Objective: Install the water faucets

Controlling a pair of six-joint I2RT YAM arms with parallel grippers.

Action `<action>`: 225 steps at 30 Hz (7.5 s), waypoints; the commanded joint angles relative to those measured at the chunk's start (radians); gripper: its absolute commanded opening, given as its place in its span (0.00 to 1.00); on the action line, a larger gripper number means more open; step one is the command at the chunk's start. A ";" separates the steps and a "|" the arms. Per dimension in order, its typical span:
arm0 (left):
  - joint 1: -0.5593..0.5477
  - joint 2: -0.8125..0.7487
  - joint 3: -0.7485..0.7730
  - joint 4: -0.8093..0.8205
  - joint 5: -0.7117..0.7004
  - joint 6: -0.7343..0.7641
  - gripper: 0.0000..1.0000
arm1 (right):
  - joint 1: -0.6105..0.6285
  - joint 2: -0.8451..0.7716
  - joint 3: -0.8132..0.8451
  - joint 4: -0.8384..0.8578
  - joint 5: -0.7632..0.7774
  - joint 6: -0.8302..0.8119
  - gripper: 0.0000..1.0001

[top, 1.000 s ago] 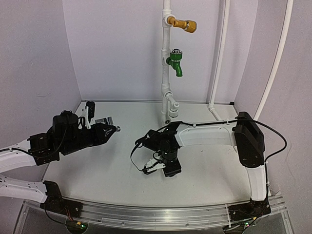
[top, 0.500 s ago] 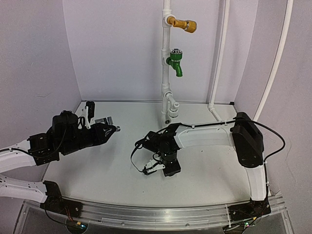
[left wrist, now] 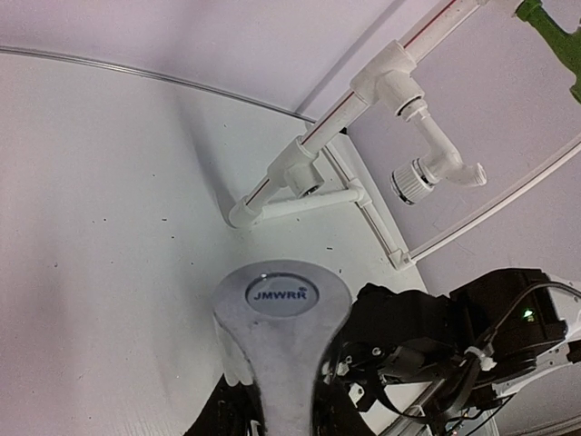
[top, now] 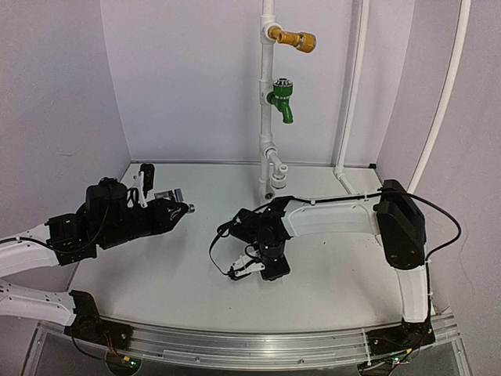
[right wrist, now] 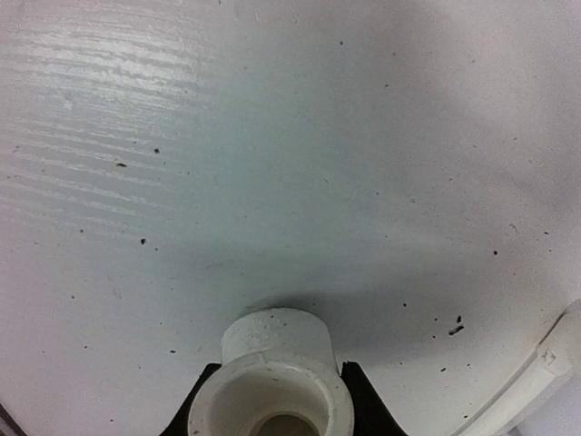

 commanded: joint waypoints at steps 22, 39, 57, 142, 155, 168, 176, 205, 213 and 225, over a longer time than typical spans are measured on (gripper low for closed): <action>0.013 0.024 0.072 0.371 0.594 0.006 0.00 | -0.013 -0.711 -0.077 0.358 -0.229 -0.102 0.00; 0.010 0.269 0.160 0.910 0.926 -0.200 0.00 | 0.008 -1.086 -0.459 0.953 -0.364 -0.286 0.00; -0.056 0.330 0.347 0.654 0.895 -0.043 0.00 | 0.027 -1.106 -0.593 1.135 -0.438 -0.609 0.00; -0.084 0.374 0.354 0.624 0.984 0.098 0.00 | 0.090 -1.002 -0.522 1.331 -0.290 -0.061 0.00; -0.085 0.367 0.321 0.689 0.969 0.115 0.00 | 0.090 -0.969 -0.454 1.327 -0.317 0.287 0.00; -0.085 0.331 0.389 0.375 0.947 0.402 0.00 | 0.090 -0.951 -0.402 1.168 -0.452 0.588 0.00; -0.108 0.323 0.442 0.202 0.891 0.554 0.00 | 0.091 -0.951 -0.370 1.089 -0.486 0.646 0.00; -0.208 0.272 0.427 0.103 0.564 0.696 0.00 | 0.078 -0.932 -0.285 0.856 -0.379 0.592 0.00; -0.206 0.215 0.347 0.287 0.520 0.461 0.00 | 0.078 -1.078 -0.442 0.915 -0.394 -0.006 0.00; -0.204 0.195 0.318 0.396 0.640 0.213 0.00 | 0.080 -1.166 -0.625 1.027 -0.491 -0.678 0.00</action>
